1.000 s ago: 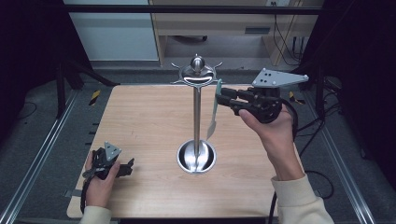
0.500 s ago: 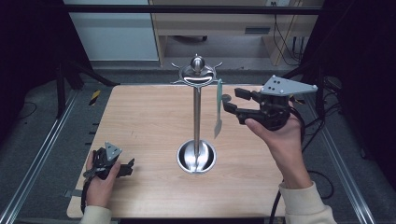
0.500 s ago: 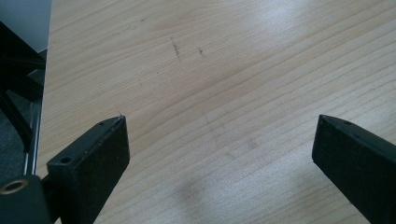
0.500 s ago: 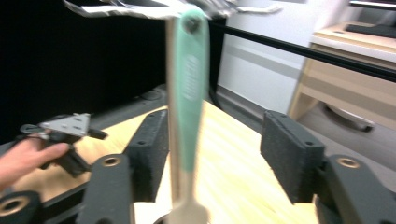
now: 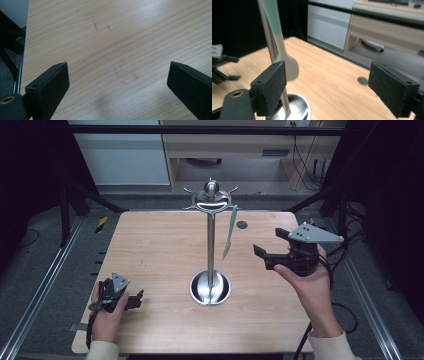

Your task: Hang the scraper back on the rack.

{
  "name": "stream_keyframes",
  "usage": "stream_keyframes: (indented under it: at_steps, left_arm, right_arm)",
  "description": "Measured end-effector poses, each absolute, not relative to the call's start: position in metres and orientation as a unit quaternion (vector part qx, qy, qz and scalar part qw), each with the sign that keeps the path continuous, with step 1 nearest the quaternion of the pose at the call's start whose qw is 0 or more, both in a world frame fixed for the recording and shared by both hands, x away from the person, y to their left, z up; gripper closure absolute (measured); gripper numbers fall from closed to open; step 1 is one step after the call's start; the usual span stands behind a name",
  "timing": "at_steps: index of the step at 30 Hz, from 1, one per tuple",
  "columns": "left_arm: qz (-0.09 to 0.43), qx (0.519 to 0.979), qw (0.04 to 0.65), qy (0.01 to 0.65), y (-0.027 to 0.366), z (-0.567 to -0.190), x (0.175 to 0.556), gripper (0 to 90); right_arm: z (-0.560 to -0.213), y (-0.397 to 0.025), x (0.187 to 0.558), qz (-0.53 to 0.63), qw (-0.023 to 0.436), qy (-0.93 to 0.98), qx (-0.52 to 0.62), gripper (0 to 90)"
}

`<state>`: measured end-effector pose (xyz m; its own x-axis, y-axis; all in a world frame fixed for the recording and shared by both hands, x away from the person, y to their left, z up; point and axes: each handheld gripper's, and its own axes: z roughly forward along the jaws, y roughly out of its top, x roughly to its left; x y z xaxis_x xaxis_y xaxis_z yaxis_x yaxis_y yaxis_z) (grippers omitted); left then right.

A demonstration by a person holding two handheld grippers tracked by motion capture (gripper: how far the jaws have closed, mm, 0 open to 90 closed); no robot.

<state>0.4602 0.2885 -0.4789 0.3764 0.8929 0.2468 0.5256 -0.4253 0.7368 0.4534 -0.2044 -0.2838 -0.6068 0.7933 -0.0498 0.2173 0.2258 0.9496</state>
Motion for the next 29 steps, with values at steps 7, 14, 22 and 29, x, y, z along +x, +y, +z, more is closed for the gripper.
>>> stream_keyframes:
  at_steps: [7,14,22,29]
  left_arm:
    - [0.323,0.781,0.283,0.454,0.288,-0.479,0.460,3.9]
    - [0.324,0.781,0.283,0.454,0.288,-0.479,0.460,3.9]
    - [0.324,0.779,0.287,0.454,0.289,-0.478,0.460,3.9]
    - [0.324,0.778,0.291,0.452,0.288,-0.476,0.461,3.9]
  right_arm:
    - [-0.326,-0.212,0.452,0.504,0.261,0.737,0.369,9.4]
    - [-0.365,-0.218,0.452,0.483,0.250,0.754,0.368,6.4]
    - [-0.405,-0.230,0.458,0.458,0.224,0.765,0.393,12.3]
    - [-0.443,-0.232,0.460,0.427,0.252,0.772,0.399,14.3]
